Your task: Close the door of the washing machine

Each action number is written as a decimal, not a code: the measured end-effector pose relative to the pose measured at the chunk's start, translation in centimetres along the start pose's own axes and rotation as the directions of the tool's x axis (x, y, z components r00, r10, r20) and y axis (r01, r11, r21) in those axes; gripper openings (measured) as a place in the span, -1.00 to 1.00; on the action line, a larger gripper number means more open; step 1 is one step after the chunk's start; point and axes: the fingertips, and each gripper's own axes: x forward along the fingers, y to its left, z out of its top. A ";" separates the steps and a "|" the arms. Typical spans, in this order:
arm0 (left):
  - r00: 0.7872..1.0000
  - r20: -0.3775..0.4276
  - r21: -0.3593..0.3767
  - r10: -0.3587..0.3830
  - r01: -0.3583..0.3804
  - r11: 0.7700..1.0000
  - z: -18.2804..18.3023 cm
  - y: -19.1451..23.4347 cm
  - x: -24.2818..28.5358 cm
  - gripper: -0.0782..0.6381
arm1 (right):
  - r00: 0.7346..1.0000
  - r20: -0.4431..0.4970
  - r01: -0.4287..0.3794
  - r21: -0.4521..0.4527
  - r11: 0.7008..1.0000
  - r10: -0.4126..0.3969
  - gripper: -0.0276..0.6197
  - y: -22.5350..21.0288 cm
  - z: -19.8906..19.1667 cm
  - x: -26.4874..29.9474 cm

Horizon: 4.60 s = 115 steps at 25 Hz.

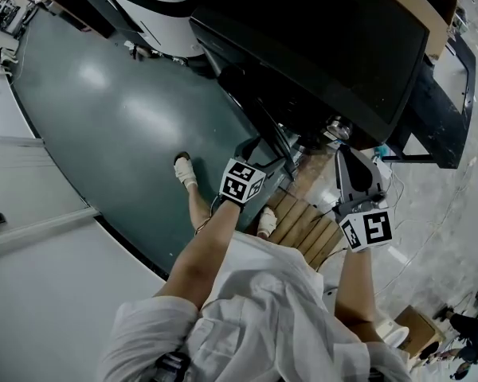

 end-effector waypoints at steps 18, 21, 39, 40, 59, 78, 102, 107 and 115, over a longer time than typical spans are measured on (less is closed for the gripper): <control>0.997 -0.045 0.042 -0.063 0.065 0.997 3.5 -0.6 6.3 0.27 | 0.999 -0.024 0.049 0.016 0.999 -0.048 -0.82 -3.4 -1.3 -0.1; 0.997 -0.050 0.063 -0.051 0.054 0.997 3.7 -0.4 6.5 0.27 | 0.999 -0.022 0.048 0.021 0.999 -0.047 -0.82 -3.9 -1.5 0.2; 0.995 -0.094 -0.034 0.031 -0.034 0.999 4.4 1.1 7.7 -0.05 | 0.999 -0.033 0.037 0.028 0.999 -0.036 -0.82 -4.9 -2.7 1.1; 0.995 -0.090 -0.040 0.033 -0.037 0.999 4.4 1.1 7.8 -0.05 | 0.999 -0.037 0.037 0.027 0.999 -0.035 -0.82 -4.8 -2.8 1.1; 0.991 0.086 -0.067 -0.102 0.108 0.992 9.4 2.0 -0.3 0.13 | 0.997 -0.023 0.074 0.004 0.997 -0.074 -0.82 -3.8 0.1 -2.5; 0.870 0.458 0.117 0.181 -0.261 0.958 22.0 -0.1 -24.6 -0.64 | 0.986 0.124 0.115 -0.020 0.993 -0.112 -0.82 -2.7 6.6 -8.4; 0.825 0.538 0.189 0.171 -0.316 0.930 23.8 -3.9 -31.8 -0.73 | 0.983 0.171 0.074 -0.058 0.996 -0.063 -0.82 -0.2 10.1 -8.4; 0.823 0.547 0.194 0.153 -0.302 0.934 24.2 -4.2 -31.6 -0.73 | 0.983 0.164 0.090 -0.064 0.994 -0.078 -0.82 -0.4 10.0 -8.5; 0.816 0.556 0.170 0.156 -0.296 0.940 24.0 -4.0 -31.8 -0.73 | 0.985 0.145 0.103 -0.058 0.993 -0.094 -0.83 -0.5 9.5 -8.6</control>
